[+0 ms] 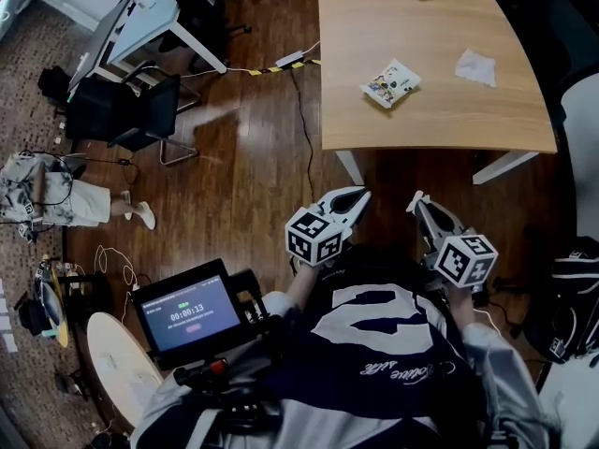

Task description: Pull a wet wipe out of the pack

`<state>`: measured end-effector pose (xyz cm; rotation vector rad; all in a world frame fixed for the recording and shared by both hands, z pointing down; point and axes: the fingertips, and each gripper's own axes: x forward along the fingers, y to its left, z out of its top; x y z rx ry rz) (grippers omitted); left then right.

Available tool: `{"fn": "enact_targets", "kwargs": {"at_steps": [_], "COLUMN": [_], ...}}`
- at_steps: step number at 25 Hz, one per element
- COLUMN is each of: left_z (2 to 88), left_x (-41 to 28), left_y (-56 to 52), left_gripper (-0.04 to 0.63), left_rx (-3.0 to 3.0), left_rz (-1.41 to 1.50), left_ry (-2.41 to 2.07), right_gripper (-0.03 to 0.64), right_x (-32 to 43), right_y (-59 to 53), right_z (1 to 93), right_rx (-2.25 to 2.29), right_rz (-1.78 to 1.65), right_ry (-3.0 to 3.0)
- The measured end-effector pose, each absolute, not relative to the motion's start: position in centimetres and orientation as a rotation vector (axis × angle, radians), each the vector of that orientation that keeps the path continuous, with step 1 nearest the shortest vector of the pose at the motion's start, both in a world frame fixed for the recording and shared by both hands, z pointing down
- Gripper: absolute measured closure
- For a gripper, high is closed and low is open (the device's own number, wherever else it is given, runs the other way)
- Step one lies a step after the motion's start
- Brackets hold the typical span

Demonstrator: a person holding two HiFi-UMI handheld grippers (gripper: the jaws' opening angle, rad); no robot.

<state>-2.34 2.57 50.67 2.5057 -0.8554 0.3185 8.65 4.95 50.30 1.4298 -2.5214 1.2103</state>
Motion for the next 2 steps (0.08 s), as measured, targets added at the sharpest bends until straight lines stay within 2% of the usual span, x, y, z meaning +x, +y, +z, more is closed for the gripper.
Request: {"fn": "enact_targets", "kwargs": {"at_steps": [2], "left_z": [50.57], "left_x": [-2.93], "left_y": [2.58], "left_gripper": [0.594], "left_rx": [2.510], "left_rz": [0.314], "left_ry": [-0.855], "right_gripper": [0.598], "right_x": [8.05], "right_y": [5.02], "right_z": [50.24], "right_rx": [1.431], "right_rz": [1.203], "right_ry": [-2.522]}}
